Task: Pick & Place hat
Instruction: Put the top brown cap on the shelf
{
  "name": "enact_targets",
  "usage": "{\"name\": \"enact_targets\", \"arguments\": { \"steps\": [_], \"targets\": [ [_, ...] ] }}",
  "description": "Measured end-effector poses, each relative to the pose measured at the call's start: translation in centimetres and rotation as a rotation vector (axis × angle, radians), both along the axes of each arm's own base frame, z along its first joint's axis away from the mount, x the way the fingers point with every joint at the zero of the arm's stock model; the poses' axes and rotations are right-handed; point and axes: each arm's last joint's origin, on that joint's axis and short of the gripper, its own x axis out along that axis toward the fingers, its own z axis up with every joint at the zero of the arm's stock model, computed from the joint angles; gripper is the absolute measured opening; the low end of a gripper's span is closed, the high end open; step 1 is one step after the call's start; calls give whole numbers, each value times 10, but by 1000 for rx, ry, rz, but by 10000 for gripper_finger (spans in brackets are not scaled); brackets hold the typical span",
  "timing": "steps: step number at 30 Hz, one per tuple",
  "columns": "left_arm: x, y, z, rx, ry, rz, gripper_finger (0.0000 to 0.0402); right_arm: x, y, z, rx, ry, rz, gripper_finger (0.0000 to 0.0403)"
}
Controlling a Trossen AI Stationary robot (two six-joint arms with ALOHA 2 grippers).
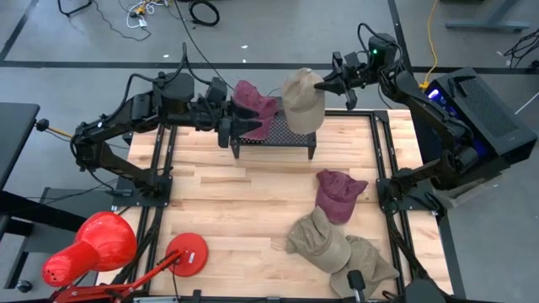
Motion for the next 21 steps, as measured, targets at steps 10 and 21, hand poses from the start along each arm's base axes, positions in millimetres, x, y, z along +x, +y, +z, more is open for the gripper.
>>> {"name": "enact_targets", "arguments": {
  "steps": [10,21],
  "targets": [
    [0,0,0,0,0,3,238,-5,0,21,20,-77,-160,1],
    [0,0,0,1,0,3,238,-18,28,37,-7,-36,-516,0]
  ]
}}
